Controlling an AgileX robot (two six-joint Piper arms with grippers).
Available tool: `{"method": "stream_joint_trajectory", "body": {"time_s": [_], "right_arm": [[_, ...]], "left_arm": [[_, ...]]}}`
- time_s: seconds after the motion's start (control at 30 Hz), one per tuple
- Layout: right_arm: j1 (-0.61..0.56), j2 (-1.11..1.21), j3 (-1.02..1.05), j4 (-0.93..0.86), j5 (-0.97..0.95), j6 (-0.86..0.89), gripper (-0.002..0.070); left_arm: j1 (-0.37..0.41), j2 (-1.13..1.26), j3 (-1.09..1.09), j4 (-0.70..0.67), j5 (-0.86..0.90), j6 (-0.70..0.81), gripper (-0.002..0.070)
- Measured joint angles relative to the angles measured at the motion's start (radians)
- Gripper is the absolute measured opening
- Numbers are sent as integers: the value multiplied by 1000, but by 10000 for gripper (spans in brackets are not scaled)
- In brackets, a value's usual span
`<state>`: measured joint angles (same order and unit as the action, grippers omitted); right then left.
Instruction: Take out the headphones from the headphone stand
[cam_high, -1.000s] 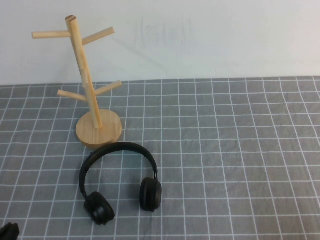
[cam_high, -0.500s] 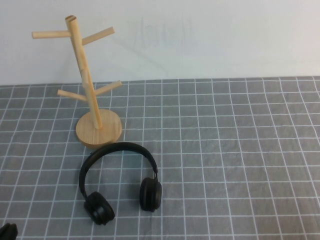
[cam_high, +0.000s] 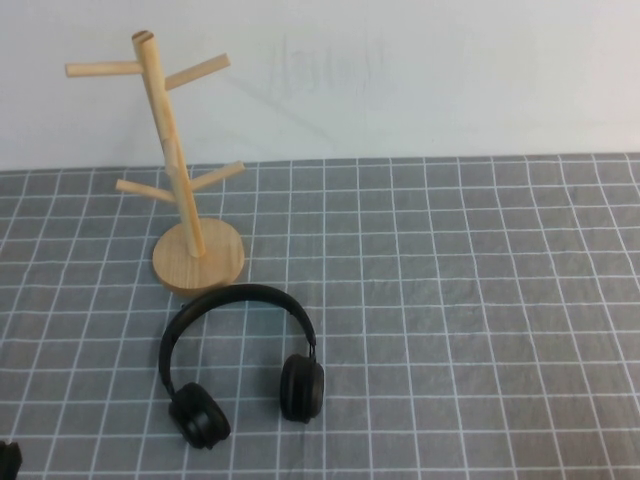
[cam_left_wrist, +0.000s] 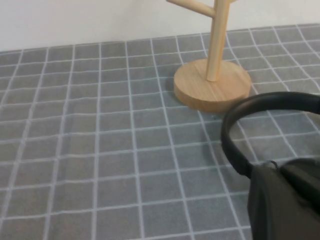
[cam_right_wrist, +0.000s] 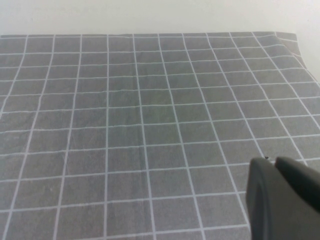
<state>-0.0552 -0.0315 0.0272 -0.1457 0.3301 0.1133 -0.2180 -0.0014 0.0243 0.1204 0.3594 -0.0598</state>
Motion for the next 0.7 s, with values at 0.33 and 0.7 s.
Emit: {"method": "stream_joint_trajectory", "body": {"time_s": [0.33,0.7], "right_arm": [[0,0,0,0,0,0,-6],[0,0,0,0,0,0,-6]], "left_arm": [[0,-11,-4,26,14,-16,-3],[0,-11,-4,29,14,-56,-3]]}}
